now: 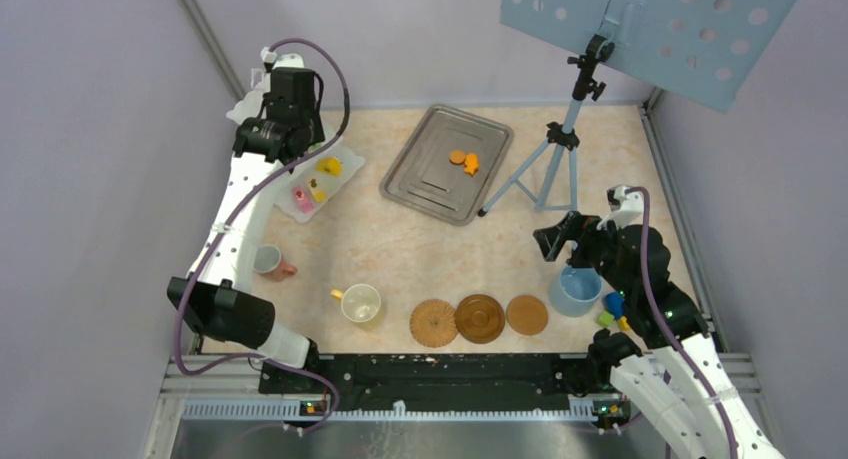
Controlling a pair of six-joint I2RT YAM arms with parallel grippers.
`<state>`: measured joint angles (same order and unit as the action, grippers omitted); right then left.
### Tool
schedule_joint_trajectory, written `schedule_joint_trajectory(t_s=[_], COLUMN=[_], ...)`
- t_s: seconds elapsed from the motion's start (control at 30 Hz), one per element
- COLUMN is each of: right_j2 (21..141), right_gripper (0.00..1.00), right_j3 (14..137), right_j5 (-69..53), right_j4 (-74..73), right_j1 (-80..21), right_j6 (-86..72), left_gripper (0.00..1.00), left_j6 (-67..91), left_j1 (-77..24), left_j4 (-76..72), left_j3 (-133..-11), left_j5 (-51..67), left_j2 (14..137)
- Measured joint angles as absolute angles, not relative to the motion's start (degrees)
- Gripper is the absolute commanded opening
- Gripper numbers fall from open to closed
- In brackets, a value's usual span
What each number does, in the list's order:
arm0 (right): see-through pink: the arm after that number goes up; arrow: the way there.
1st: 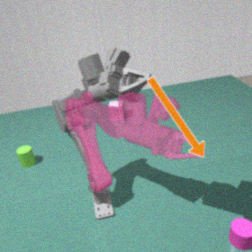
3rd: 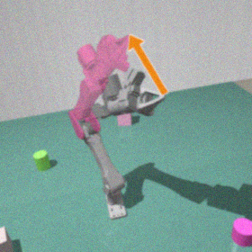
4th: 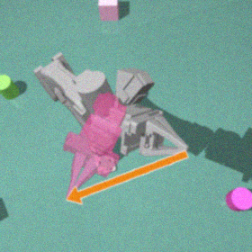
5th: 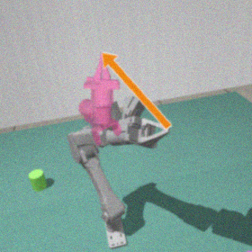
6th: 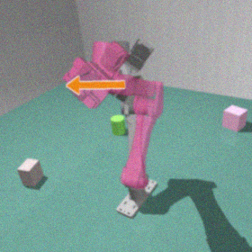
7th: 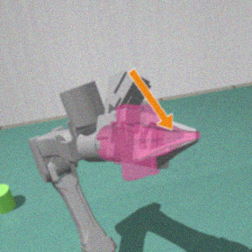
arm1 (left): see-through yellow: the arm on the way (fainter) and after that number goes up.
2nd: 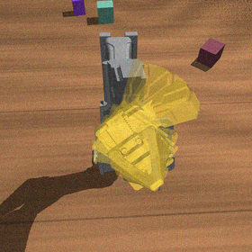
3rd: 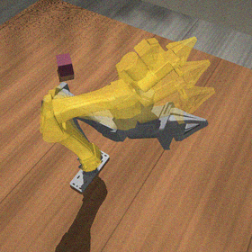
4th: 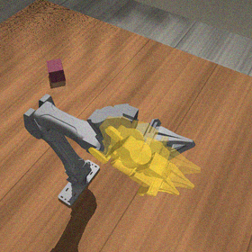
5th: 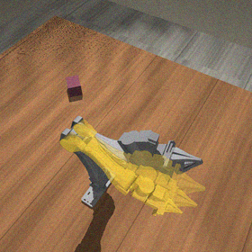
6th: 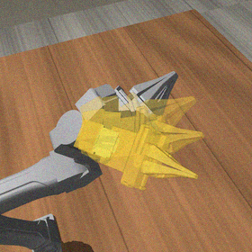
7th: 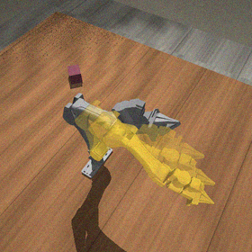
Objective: Serve the afternoon tea
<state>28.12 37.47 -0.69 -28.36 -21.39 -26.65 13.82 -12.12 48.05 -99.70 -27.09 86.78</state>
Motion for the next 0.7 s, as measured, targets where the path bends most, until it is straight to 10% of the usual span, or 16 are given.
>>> schedule_joint_trajectory(t_s=[0.7], right_j2=[28.1], right_gripper=[0.98], right_j3=[37.5], right_j5=[-0.7], right_j4=[-28.3], right_j1=[-21.4], right_j6=[-26.7], left_gripper=[0.59], left_j6=[14.5], left_j1=[-12.3], left_j4=[38.7], left_j3=[-97.6], left_j5=[-2.7], left_j2=[79.1])
